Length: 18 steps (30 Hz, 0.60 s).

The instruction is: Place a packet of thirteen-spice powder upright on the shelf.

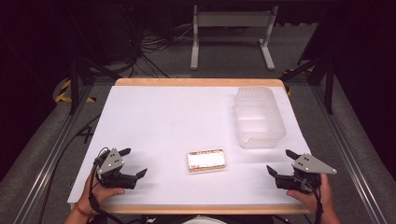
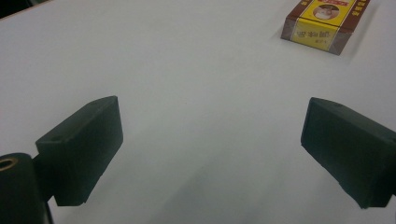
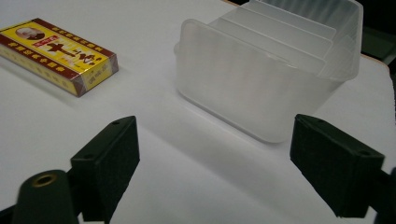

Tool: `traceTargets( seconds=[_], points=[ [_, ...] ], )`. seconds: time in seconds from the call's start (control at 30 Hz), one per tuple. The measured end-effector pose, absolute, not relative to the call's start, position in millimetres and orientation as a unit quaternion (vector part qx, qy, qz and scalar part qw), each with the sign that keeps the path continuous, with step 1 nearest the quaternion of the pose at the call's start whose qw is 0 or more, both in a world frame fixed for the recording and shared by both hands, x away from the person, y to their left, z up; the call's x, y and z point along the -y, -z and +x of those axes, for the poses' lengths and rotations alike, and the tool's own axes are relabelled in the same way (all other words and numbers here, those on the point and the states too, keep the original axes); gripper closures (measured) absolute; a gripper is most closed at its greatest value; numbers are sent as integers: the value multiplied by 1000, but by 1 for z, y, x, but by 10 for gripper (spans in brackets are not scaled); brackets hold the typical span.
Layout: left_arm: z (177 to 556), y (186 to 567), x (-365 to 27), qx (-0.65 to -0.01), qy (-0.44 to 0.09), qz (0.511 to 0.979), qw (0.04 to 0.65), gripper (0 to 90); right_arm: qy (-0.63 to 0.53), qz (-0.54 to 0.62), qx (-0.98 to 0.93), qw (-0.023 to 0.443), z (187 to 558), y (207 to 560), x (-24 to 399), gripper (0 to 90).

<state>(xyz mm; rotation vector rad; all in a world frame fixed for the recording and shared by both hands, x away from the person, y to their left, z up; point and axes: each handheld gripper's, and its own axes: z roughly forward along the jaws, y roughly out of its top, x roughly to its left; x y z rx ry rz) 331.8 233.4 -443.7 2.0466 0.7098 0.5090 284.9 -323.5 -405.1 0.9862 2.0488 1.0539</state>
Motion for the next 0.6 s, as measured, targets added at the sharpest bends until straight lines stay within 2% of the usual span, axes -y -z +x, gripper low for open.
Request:
traceTargets(
  seconds=[0.37,0.6],
  points=[
    [327,442,-231,-277,-205,825,448,64,-397,359,-789,301,281,406,320,210],
    [325,443,-230,-277,-205,826,445,68,-399,332,-809,275,289,403,308,218]
  ],
)
